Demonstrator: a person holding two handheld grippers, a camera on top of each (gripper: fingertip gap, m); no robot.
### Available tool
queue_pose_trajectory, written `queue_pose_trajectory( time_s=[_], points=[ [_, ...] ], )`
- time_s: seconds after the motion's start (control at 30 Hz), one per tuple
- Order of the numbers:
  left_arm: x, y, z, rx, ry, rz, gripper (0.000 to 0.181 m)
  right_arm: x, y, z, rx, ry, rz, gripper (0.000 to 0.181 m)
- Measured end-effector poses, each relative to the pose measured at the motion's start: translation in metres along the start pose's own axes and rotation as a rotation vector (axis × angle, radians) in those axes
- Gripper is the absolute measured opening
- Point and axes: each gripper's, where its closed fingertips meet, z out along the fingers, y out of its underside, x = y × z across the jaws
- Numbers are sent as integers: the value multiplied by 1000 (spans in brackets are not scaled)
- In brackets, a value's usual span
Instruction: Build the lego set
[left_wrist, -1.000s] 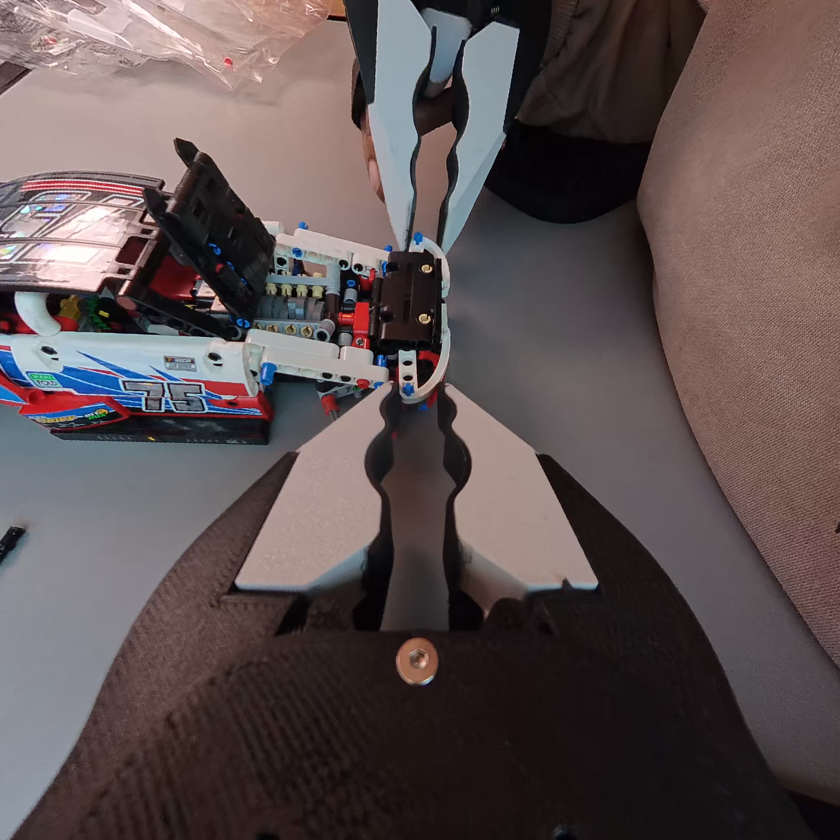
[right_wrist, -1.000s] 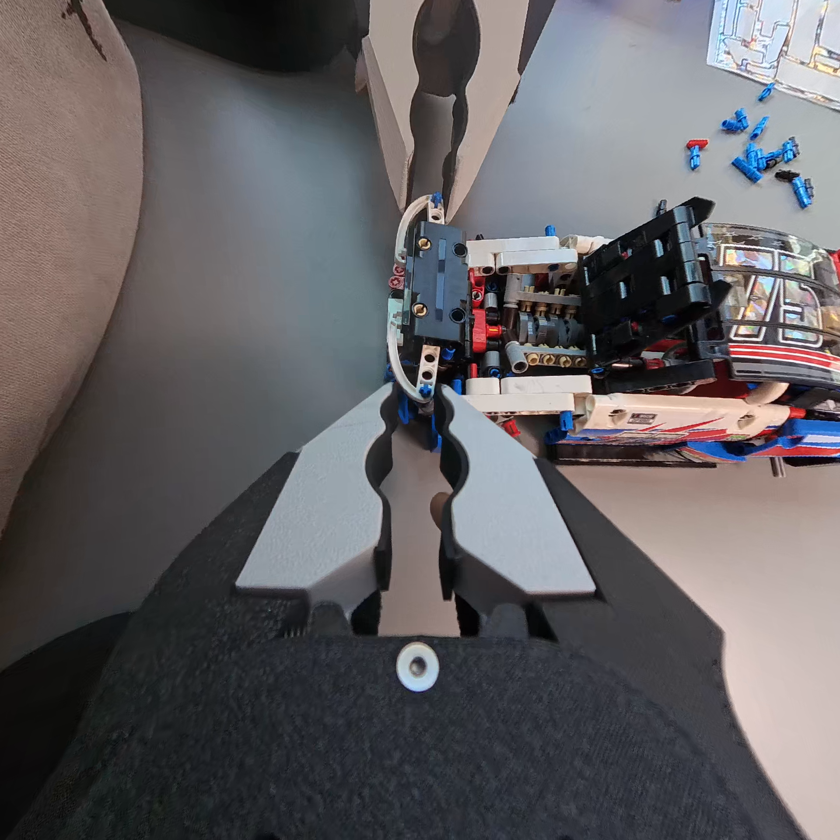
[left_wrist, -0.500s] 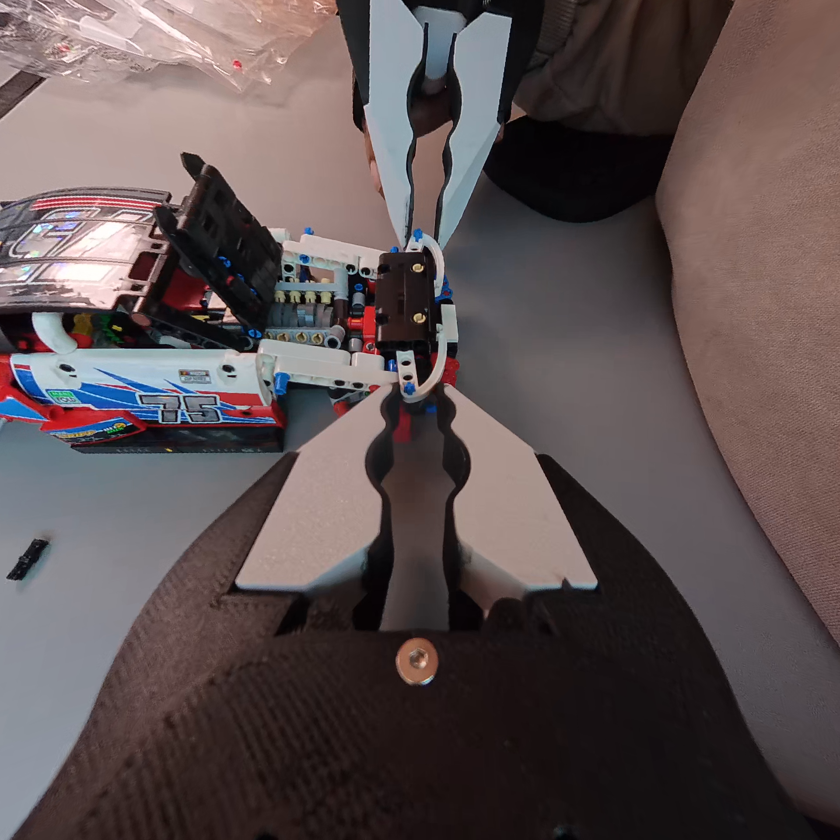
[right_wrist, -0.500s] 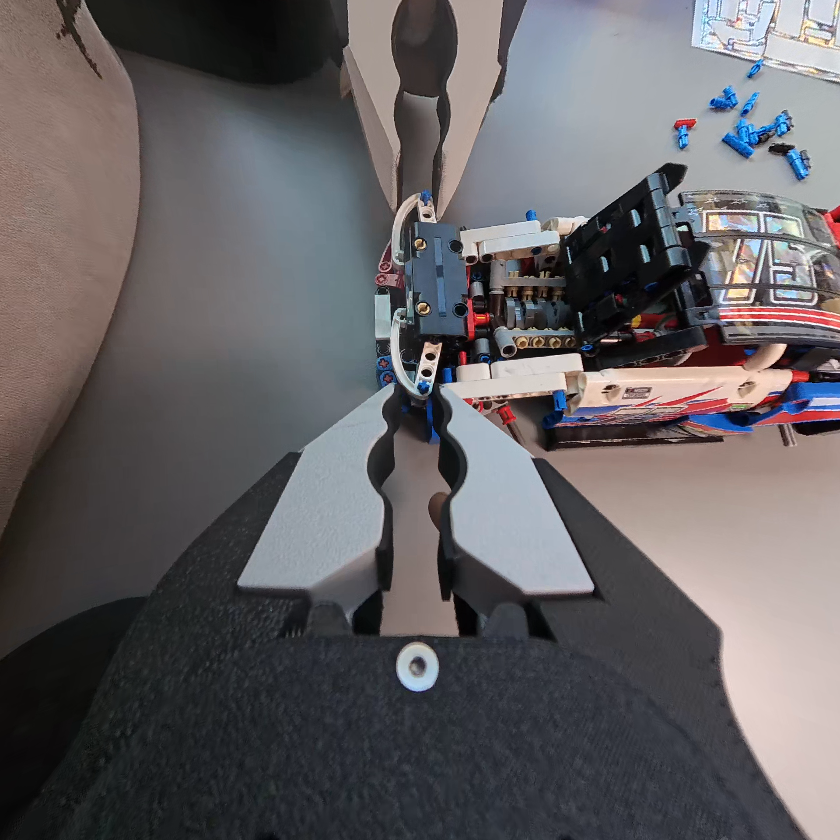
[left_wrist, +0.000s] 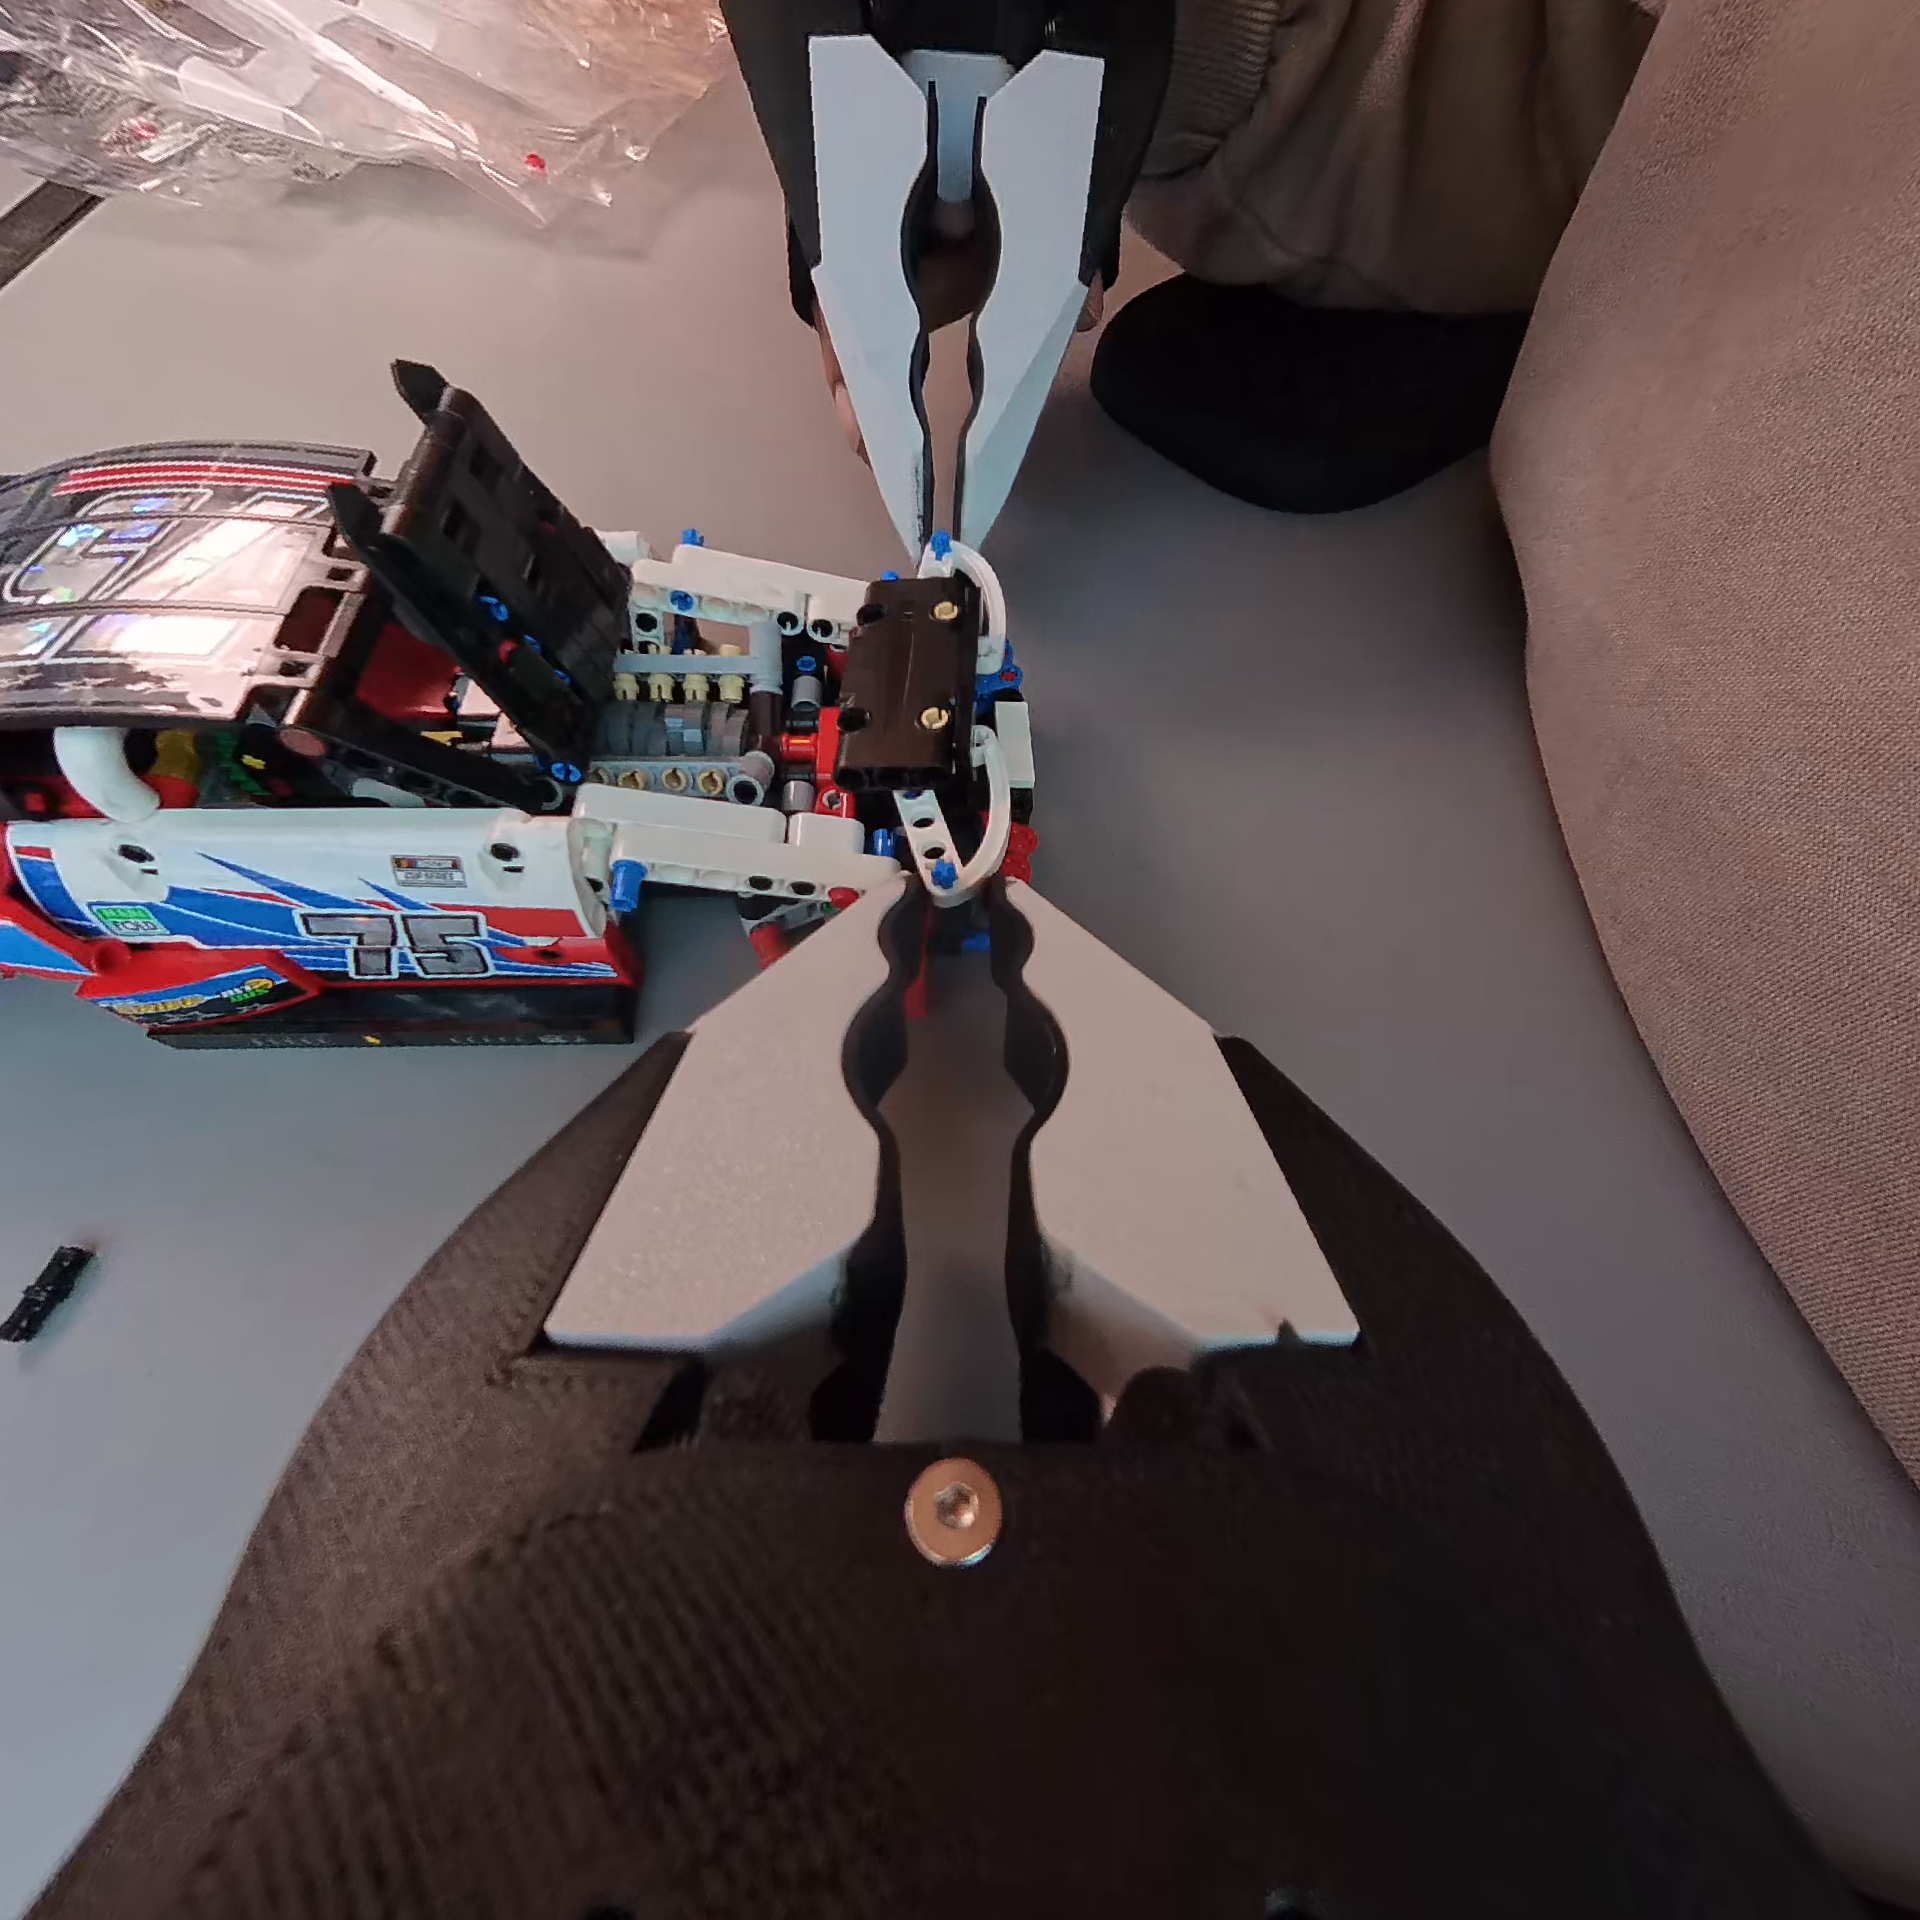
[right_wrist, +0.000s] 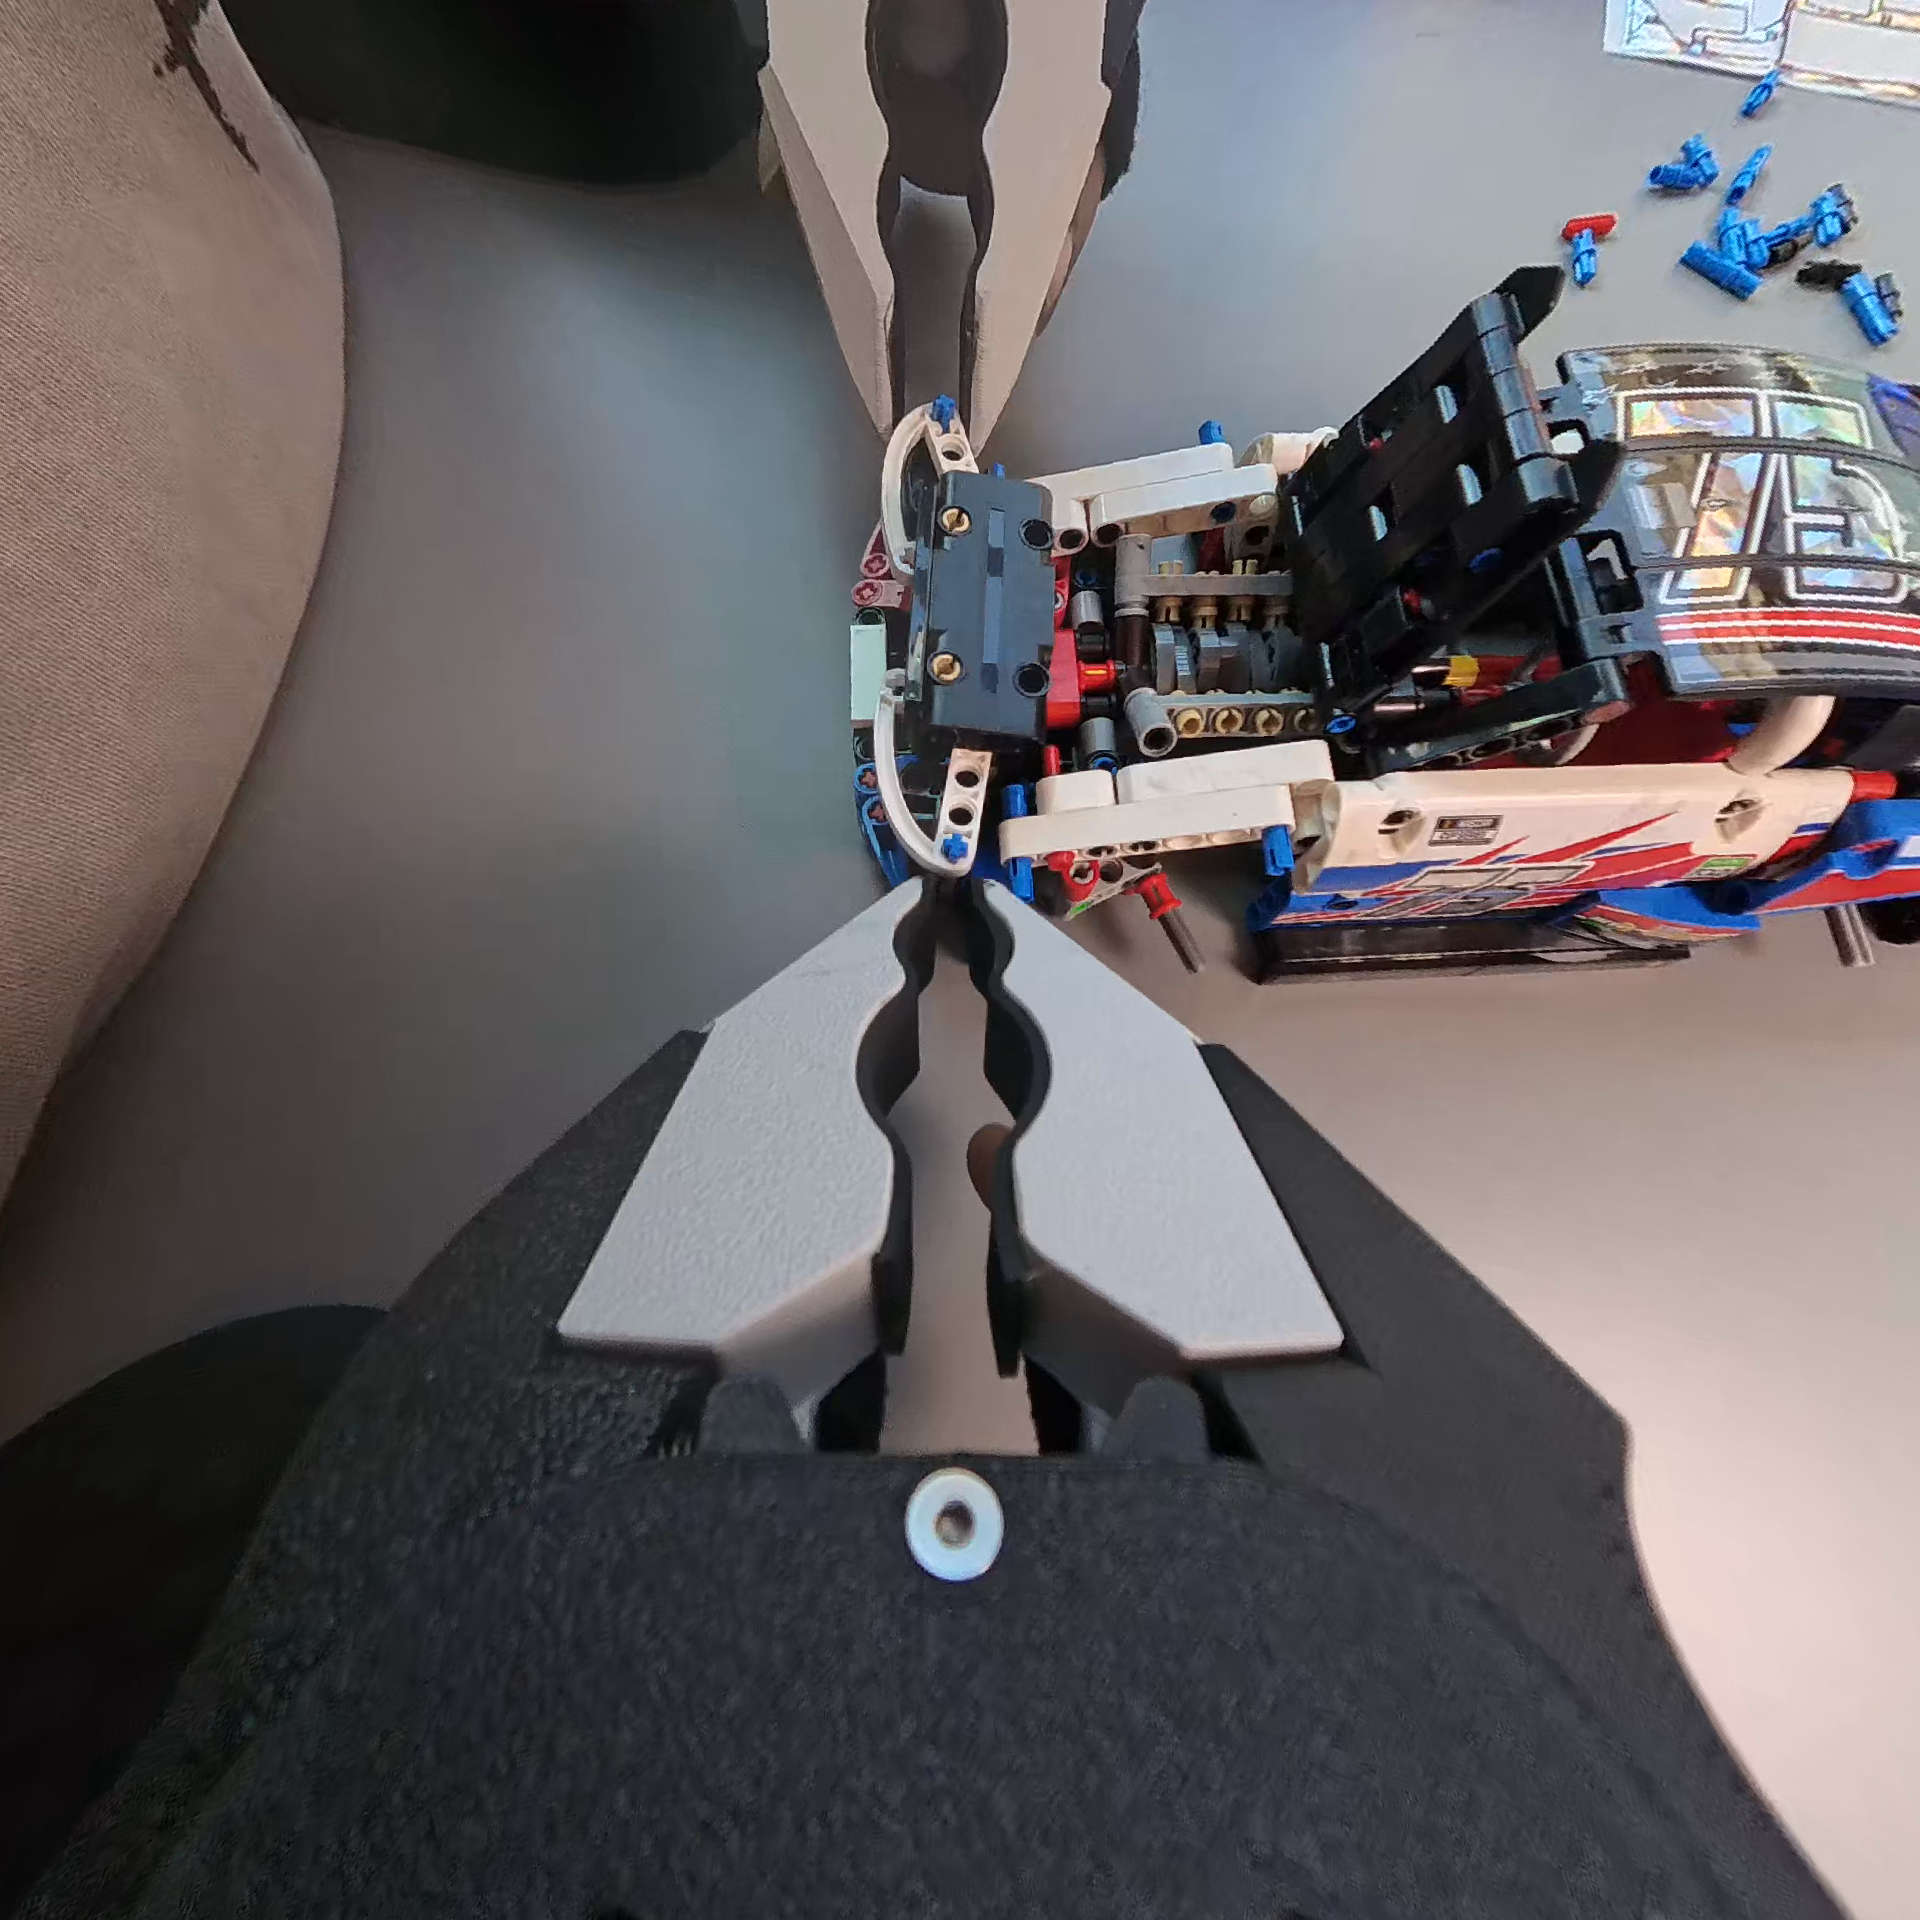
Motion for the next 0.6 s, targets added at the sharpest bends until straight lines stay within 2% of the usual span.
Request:
queue_pose_trajectory(
  time_s=[0.13,0.23,0.37,0.43,0.6],
  points=[
    [0,0,0,3,-2,6,10,2,-2,-7,-7,8,13,18],
    [1,0,0,15,3,12,9,5,-23,-13,56,36,17,30],
    [3,-1,2,36,21,17,9,-3,-37,9,18,25,-16,46],
    [4,-2,3,37,34,28,9,-1,-34,21,-33,23,-42,46],
    [5,-1,2,30,59,34,9,-6,-31,30,-73,-36,-101,30]
  ],
)
